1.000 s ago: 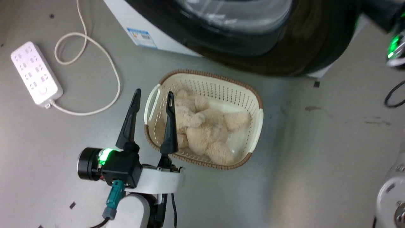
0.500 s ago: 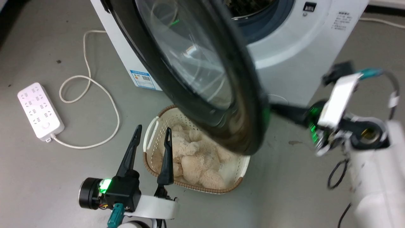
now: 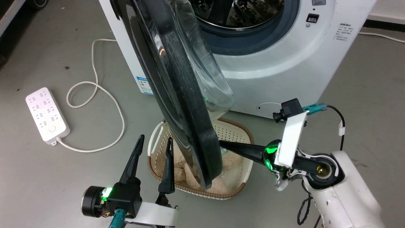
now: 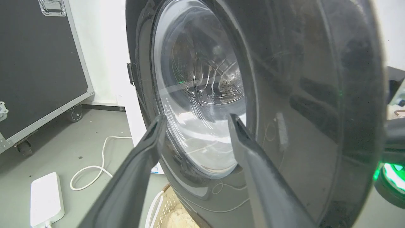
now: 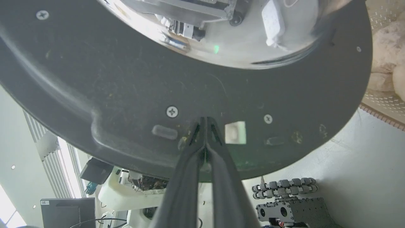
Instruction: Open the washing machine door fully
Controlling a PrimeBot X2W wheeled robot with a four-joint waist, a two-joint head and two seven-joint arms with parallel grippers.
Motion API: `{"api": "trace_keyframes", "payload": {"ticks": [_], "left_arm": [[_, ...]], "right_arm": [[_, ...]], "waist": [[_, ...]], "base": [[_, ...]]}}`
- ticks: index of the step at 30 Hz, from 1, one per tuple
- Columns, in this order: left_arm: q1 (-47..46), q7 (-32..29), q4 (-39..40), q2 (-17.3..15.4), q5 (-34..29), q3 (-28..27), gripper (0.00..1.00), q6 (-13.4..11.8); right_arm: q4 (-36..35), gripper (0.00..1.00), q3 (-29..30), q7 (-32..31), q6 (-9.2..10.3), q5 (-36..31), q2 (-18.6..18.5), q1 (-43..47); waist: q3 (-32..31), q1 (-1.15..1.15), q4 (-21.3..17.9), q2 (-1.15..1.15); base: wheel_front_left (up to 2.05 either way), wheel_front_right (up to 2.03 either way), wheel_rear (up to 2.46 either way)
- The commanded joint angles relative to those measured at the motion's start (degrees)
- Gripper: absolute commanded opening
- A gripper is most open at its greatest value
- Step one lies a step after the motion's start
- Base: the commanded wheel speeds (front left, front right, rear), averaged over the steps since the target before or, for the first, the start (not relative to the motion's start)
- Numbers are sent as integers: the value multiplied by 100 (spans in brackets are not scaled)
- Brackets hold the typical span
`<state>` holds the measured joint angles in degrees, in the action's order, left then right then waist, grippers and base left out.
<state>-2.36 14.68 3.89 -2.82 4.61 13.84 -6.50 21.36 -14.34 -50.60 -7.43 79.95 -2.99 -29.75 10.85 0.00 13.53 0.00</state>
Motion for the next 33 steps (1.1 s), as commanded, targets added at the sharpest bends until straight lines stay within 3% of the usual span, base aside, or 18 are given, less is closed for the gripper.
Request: {"api": "trace_keyframes", "payload": {"ticks": [1, 2, 3, 4, 7, 12, 18, 22, 24, 28, 33], "left_arm": [[61, 32, -19, -6, 39, 11, 100, -32], [57, 32, -29, -6, 59, 12, 100, -41], [57, 32, -29, -6, 59, 12, 100, -41], [52, 32, -43, -6, 99, -22, 100, -60], [65, 32, -74, -6, 194, -89, 100, -82], [125, 32, -216, -6, 448, -343, 100, -67], [142, 32, -265, -6, 479, -584, 100, 32], [242, 32, -228, -6, 462, -748, 100, 79], [267, 32, -216, -6, 431, -794, 100, 138], [295, 32, -270, -6, 406, -788, 100, 306], [338, 32, -317, -6, 335, -820, 100, 343]], "right_arm": [[-75, 20, 7, 168, -6, -66, 11, 92], [-87, 50, 51, 281, -6, -138, 11, 105], [-87, 50, 51, 281, -6, -138, 11, 105], [-148, 100, 171, 433, -6, -282, 4, 168], [-285, 100, 337, 655, -6, -488, -77, 264], [-1073, 100, 744, 1911, -6, -1442, -508, 681], [-2080, 100, 727, 3796, -6, -2944, -1241, 1335], [-2321, 100, 522, 4989, -6, -4433, -1678, 1737], [-2331, 100, 563, 5478, -6, -5081, -1631, 1933], [-2307, 100, 875, 6187, -6, -6114, -1191, 2346], [-2329, 100, 1430, 6483, -6, -7037, -405, 2801]], "waist": [[-10, 0, 4, 0], [-30, 0, 5, 0], [-30, 0, 5, 0], [-72, 0, -10, 0], [-135, 0, -50, 0], [-393, 0, -169, 0], [-603, 0, -386, 0], [-700, 0, -563, 0], [-699, 0, -633, 0], [-727, 0, -716, 0], [-750, 0, -842, 0]], "base": [[0, 0, 0], [0, 0, 0], [0, 0, 0], [0, 0, 0], [0, 0, 0], [0, 0, 0], [0, 0, 0], [0, 0, 0], [0, 0, 0], [0, 0, 0], [0, 0, 0]]}}
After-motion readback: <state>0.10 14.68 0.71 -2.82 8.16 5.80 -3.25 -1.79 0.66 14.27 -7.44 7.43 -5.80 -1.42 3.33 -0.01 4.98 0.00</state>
